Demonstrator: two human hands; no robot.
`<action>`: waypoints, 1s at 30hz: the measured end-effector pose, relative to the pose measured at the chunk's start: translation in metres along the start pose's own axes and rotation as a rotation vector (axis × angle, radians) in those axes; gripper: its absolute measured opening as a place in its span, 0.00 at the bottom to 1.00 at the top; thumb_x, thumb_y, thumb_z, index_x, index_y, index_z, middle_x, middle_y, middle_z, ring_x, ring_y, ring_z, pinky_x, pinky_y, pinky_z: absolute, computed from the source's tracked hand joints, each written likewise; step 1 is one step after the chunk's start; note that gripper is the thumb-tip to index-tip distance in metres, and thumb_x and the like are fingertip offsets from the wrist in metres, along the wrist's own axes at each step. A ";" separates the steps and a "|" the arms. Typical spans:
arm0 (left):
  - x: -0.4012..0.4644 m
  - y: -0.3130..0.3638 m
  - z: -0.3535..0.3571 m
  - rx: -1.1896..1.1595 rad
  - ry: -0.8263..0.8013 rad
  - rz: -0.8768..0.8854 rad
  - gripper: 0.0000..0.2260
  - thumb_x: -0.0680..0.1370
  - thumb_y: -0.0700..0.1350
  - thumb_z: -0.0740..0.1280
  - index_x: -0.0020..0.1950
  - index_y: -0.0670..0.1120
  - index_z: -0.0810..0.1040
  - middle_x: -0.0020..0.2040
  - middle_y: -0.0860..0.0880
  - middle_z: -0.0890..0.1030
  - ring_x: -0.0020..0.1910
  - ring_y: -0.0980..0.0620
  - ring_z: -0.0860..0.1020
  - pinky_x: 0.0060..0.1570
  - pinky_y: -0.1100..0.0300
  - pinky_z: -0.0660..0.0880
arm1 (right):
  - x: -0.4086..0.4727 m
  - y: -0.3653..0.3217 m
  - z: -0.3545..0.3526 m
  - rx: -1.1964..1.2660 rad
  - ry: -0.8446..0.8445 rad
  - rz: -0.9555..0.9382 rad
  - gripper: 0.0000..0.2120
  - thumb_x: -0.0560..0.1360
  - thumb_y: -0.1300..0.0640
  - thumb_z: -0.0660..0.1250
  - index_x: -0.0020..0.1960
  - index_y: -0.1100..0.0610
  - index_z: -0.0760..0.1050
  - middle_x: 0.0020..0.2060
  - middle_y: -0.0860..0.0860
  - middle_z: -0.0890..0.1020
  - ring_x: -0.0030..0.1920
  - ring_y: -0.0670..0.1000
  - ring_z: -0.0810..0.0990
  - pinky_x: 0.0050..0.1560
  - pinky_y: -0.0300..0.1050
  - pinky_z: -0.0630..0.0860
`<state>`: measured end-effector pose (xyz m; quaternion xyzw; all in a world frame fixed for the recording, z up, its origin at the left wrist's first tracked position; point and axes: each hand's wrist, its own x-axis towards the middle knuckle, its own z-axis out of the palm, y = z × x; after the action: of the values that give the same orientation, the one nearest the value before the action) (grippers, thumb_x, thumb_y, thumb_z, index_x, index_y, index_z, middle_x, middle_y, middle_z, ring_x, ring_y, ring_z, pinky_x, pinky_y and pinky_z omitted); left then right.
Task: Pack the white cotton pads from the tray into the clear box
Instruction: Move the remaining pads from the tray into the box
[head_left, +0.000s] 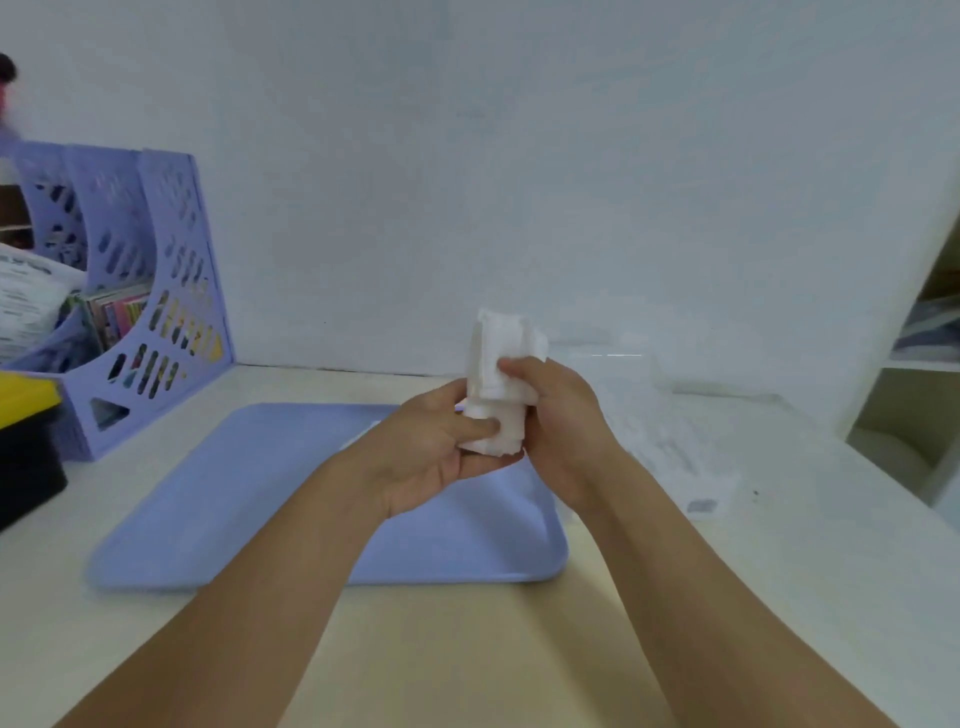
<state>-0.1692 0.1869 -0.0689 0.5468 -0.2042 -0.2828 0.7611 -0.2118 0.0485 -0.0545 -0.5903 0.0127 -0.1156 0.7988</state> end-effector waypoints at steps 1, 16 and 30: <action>0.001 -0.007 -0.003 0.001 0.013 -0.001 0.17 0.81 0.29 0.60 0.68 0.39 0.75 0.63 0.38 0.81 0.62 0.40 0.81 0.60 0.50 0.80 | -0.001 0.002 0.000 -0.031 0.001 0.004 0.12 0.79 0.59 0.65 0.58 0.66 0.78 0.45 0.65 0.84 0.43 0.63 0.84 0.38 0.50 0.79; 0.000 -0.017 -0.004 -0.079 0.206 0.159 0.13 0.86 0.45 0.58 0.66 0.50 0.79 0.62 0.48 0.84 0.58 0.48 0.83 0.55 0.54 0.81 | 0.004 -0.012 -0.046 -0.338 -0.279 0.066 0.14 0.77 0.61 0.70 0.62 0.59 0.83 0.58 0.59 0.85 0.55 0.54 0.82 0.55 0.48 0.75; 0.000 -0.016 -0.006 -0.111 0.128 0.092 0.20 0.84 0.55 0.58 0.71 0.46 0.74 0.64 0.46 0.82 0.62 0.47 0.81 0.60 0.53 0.79 | 0.009 0.002 -0.044 -0.368 -0.319 0.101 0.15 0.80 0.63 0.68 0.67 0.59 0.79 0.61 0.59 0.84 0.64 0.61 0.81 0.59 0.51 0.75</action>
<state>-0.1687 0.1877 -0.0857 0.5107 -0.1643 -0.2228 0.8140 -0.2093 0.0054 -0.0686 -0.7353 -0.0632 0.0236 0.6744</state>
